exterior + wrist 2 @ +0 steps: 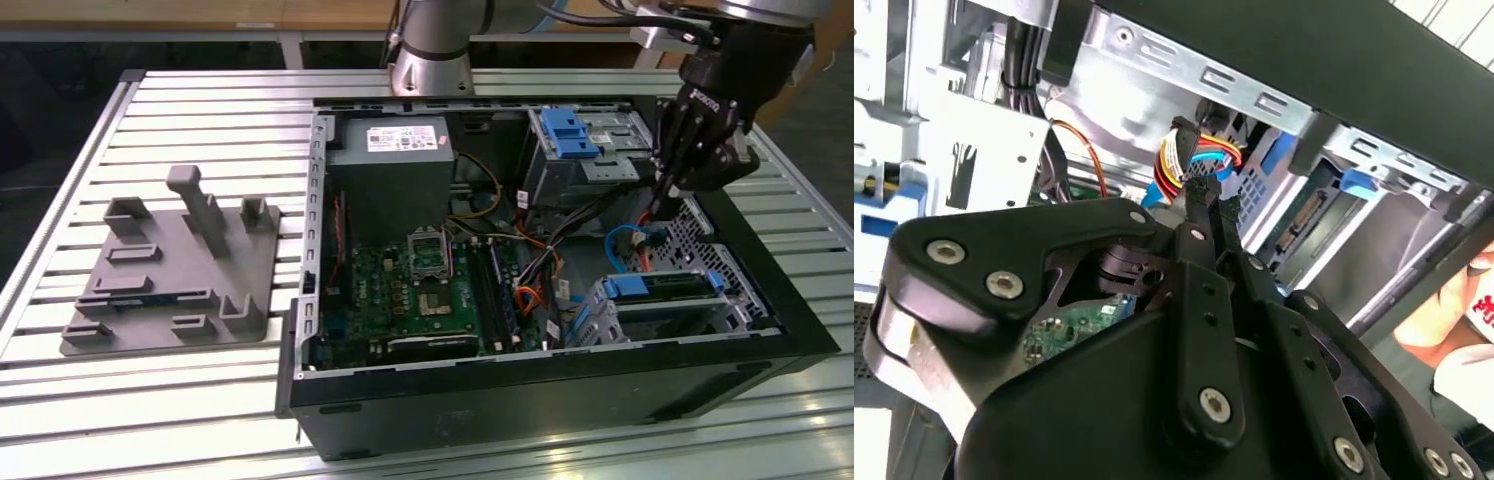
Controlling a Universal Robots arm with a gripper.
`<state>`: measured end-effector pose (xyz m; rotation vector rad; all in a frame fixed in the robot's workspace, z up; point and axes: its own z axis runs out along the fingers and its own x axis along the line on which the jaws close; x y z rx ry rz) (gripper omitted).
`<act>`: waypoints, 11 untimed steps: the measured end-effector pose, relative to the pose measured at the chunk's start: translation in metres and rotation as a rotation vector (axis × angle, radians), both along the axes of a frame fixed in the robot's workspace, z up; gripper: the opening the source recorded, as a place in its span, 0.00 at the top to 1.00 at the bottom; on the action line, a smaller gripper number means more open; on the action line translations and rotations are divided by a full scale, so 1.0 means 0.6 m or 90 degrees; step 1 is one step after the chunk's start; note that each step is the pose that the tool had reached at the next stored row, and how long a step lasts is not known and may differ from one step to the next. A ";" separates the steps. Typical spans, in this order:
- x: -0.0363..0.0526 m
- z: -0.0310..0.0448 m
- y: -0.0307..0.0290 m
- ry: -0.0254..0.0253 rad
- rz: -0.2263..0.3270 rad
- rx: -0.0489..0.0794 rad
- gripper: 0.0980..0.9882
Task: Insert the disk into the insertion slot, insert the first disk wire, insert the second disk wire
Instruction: 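Insert the first disk wire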
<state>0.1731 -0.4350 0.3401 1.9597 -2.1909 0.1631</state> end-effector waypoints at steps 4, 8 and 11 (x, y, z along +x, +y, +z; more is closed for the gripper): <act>0.000 0.012 -0.0104 0.0000 0.000 0.010 0.93; 0.000 0.013 -0.0250 0.0000 0.000 0.017 0.93; 0.000 0.013 -0.0374 0.0000 0.000 0.021 0.93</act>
